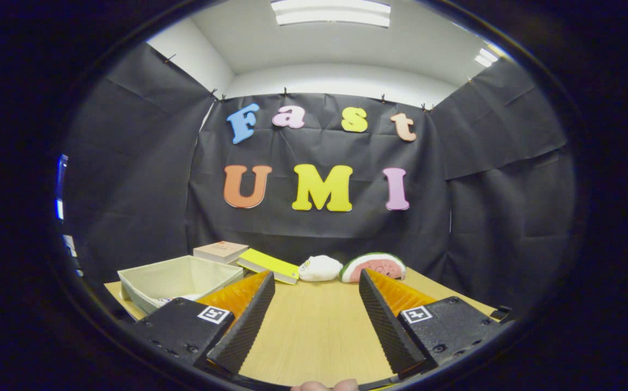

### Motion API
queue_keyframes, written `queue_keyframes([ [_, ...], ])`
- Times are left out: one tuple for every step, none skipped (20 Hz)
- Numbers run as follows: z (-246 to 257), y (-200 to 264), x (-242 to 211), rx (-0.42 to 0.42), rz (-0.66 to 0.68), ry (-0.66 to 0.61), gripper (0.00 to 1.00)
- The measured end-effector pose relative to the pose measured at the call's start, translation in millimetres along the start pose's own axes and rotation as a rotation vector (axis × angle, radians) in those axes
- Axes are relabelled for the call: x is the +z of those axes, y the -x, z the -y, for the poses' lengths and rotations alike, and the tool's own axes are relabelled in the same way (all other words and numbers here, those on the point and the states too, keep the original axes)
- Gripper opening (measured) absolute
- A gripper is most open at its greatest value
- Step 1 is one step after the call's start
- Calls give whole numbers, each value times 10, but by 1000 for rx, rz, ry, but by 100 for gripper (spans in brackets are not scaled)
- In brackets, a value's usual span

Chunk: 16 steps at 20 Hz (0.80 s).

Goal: Open the storage box then place both shoes into the box .Put the left shoe in first, then the right shoe, with the right side of both shoes facing outward in a uniform manner.

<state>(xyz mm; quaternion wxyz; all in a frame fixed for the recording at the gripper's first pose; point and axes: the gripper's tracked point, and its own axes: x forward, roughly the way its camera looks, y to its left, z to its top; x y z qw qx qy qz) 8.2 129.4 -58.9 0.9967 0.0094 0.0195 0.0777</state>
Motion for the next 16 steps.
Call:
queue_keyframes([
  [-5, 3, -30, 6, -3, 8, 99],
  [28, 1, -25, 3, -7, 15, 99],
  [46, 7, -5, 1, 0, 21, 99],
  [52, 15, 16, -1, 2, 20, 99],
  [46, 24, 30, -1, 7, 14, 99],
  [28, 38, 42, 1, 7, 11, 99],
  [34, 54, 61, 2, 13, 12, 99],
  [55, 57, 90, -2, 15, 15, 99],
  [73, 66, 115, -8, 22, 17, 99],
  [91, 67, 144, -14, 28, 18, 99],
  [102, 80, 164, -17, 32, 15, 99],
  [107, 86, 167, -20, 35, 13, 99],
  [119, 94, 179, -23, 34, 9, 99],
  [128, 87, 172, -25, 35, 4, 99],
  [137, 91, 164, -26, 33, 0, 99],
  [142, 88, 136, -25, 26, -5, 99],
])
